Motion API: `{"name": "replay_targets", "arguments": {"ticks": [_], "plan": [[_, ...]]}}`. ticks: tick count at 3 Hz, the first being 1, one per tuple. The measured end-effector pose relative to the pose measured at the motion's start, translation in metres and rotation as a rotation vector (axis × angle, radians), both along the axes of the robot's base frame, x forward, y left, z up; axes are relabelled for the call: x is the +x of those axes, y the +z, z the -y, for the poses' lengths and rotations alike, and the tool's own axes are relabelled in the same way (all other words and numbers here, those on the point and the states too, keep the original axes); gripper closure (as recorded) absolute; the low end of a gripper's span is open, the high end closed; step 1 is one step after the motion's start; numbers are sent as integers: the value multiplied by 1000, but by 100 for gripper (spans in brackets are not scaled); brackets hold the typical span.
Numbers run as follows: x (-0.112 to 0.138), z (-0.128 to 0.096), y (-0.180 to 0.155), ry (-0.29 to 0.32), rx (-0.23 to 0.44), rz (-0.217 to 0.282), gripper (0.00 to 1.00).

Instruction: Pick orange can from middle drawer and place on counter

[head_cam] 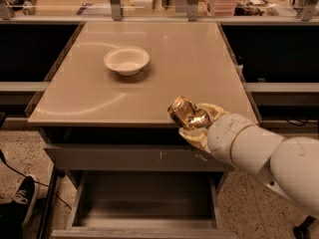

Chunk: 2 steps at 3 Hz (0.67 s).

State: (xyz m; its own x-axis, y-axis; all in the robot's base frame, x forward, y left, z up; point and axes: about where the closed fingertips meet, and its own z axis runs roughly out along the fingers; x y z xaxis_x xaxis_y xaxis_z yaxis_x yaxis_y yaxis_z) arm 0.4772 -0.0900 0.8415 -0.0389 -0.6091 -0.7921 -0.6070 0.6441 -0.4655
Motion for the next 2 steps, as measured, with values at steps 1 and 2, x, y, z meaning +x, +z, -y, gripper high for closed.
{"name": "replay_targets", "arguments": {"ticks": [1,2], "plan": [[38,23,23,-23,-37,28,100],[72,43,26,-29,-72,7,100]]}}
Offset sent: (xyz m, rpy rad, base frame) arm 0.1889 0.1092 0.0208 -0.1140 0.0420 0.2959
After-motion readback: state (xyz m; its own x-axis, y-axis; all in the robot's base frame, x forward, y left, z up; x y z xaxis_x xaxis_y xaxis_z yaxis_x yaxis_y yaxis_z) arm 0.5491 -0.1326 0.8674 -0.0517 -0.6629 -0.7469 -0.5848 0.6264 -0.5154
